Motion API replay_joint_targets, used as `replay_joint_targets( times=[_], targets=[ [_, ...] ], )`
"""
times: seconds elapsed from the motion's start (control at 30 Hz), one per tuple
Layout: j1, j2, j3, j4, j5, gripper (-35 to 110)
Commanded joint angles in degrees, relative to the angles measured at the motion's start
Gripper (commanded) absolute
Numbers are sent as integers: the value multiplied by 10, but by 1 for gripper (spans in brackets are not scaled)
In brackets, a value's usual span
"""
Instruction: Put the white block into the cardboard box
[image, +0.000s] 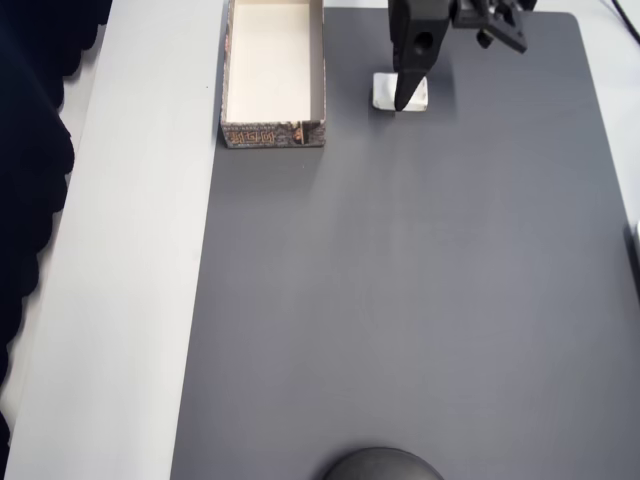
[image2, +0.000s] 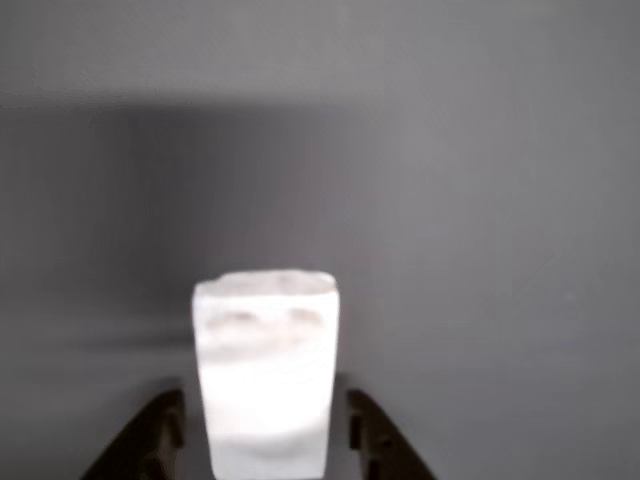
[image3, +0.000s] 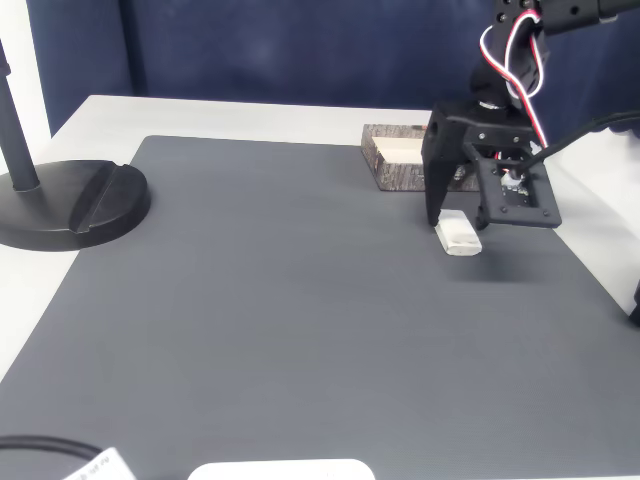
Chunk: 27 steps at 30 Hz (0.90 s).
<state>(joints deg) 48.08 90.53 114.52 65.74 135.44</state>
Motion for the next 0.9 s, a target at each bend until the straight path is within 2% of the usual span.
replay_joint_targets(
  times=[0.0, 0.37, 0.87],
  targets=[
    [-6, -2, -3, -6, 7, 22],
    [-8, -11, -7, -15, 10, 21],
    [-8, -8, -4, -16, 9, 13]
  ],
)
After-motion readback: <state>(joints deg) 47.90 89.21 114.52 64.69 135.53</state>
